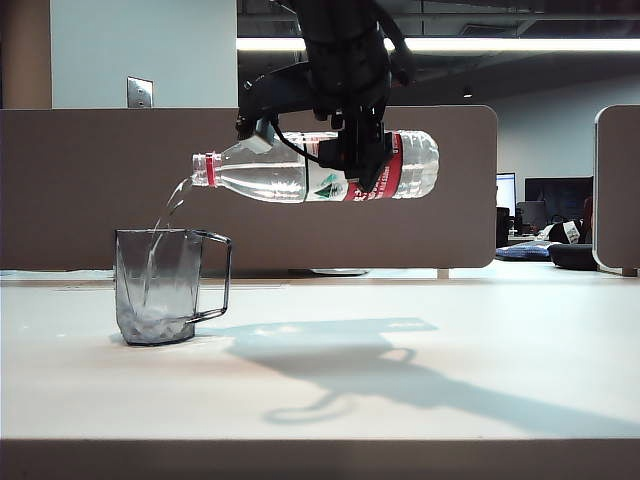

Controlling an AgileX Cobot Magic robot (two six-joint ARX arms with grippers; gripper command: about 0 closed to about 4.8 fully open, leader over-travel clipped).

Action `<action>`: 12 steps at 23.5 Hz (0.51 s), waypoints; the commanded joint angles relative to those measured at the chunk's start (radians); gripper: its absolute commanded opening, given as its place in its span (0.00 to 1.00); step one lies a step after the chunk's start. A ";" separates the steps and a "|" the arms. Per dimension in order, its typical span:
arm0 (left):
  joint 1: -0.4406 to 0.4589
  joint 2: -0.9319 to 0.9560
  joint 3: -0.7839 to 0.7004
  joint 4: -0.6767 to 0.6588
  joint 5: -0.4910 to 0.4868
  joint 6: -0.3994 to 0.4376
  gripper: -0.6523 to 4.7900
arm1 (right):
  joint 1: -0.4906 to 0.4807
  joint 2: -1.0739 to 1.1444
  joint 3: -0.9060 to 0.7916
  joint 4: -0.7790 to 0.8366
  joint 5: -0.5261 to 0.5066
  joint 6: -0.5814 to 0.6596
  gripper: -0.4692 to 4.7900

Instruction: Pick up the mineral water bottle on the table and pour water into the mug until it's half full.

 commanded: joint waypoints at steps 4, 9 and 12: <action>-0.001 -0.002 0.006 0.006 0.005 0.000 0.11 | -0.008 -0.011 0.010 0.037 0.024 0.000 0.57; -0.001 -0.002 0.006 0.006 0.005 0.000 0.11 | -0.010 -0.011 0.010 0.037 0.024 0.000 0.57; -0.001 -0.002 0.006 0.006 0.005 0.000 0.11 | -0.010 -0.011 0.010 0.037 0.023 0.000 0.57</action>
